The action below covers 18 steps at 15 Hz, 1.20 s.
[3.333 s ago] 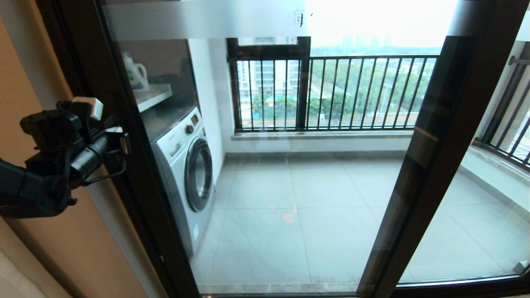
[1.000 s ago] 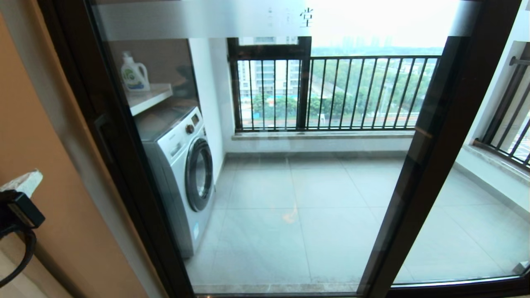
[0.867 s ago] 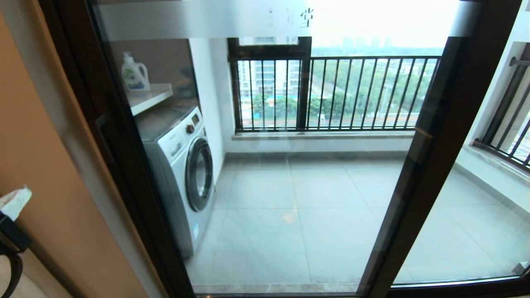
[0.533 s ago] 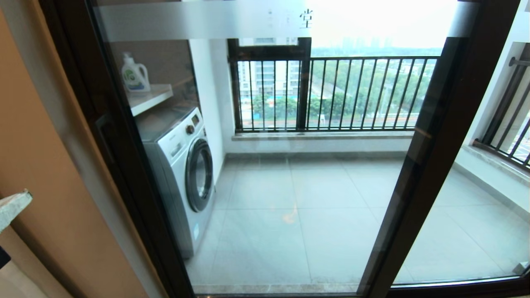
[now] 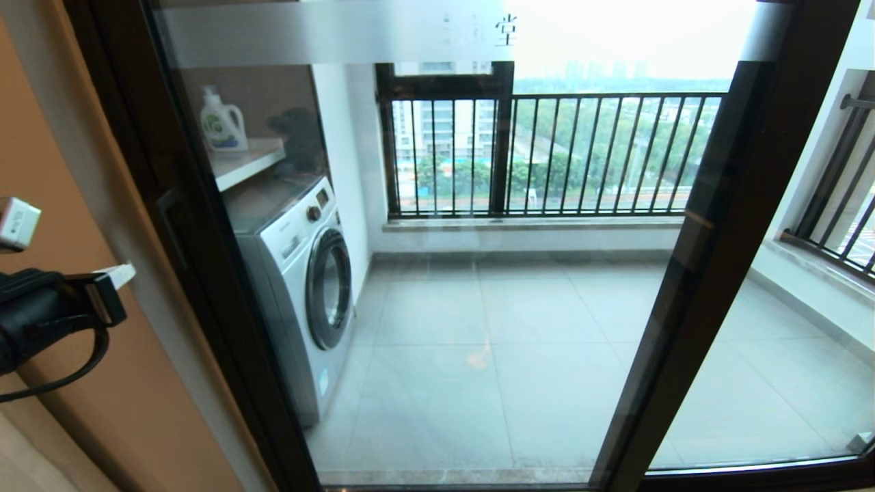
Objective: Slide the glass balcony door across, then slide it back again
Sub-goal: Close the slid door
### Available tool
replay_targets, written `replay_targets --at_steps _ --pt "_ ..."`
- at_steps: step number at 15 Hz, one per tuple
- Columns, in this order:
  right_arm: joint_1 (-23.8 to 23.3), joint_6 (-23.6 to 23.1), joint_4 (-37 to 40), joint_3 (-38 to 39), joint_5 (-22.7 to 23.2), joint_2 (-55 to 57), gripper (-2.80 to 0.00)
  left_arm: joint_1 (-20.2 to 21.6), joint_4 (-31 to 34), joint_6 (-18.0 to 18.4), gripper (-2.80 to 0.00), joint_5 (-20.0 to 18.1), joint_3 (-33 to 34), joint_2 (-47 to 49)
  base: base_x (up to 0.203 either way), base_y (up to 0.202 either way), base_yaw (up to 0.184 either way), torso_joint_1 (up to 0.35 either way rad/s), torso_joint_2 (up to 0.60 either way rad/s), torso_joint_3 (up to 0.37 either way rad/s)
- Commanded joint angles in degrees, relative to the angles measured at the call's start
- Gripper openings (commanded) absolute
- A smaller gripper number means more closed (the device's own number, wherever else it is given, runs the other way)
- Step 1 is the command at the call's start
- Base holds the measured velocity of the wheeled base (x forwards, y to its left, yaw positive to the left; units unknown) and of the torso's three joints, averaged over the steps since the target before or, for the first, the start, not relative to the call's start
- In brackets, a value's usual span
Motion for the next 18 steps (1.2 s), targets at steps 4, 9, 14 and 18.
replay_targets --at_steps 4,9,14,18 --pt "0.0 0.0 0.0 0.0 0.0 0.1 -2.8 0.4 -12.7 2.4 -2.8 4.0 -8.5 21.6 0.0 0.0 0.0 0.0 0.0 0.0" --pt "0.0 0.0 0.0 0.0 0.0 0.0 -2.8 4.0 -12.9 7.2 -2.8 4.2 -12.2 23.2 0.0 0.0 0.0 0.0 0.0 0.0" --pt "0.0 0.0 0.0 0.0 0.0 0.1 -2.8 6.8 -13.0 9.0 -2.8 4.1 -16.4 27.0 0.0 0.0 0.0 0.0 0.0 0.0" --pt "0.0 0.0 0.0 0.0 0.0 0.1 -2.8 6.6 -12.9 8.8 -2.8 3.7 -19.9 28.7 0.0 0.0 0.0 0.0 0.0 0.0"
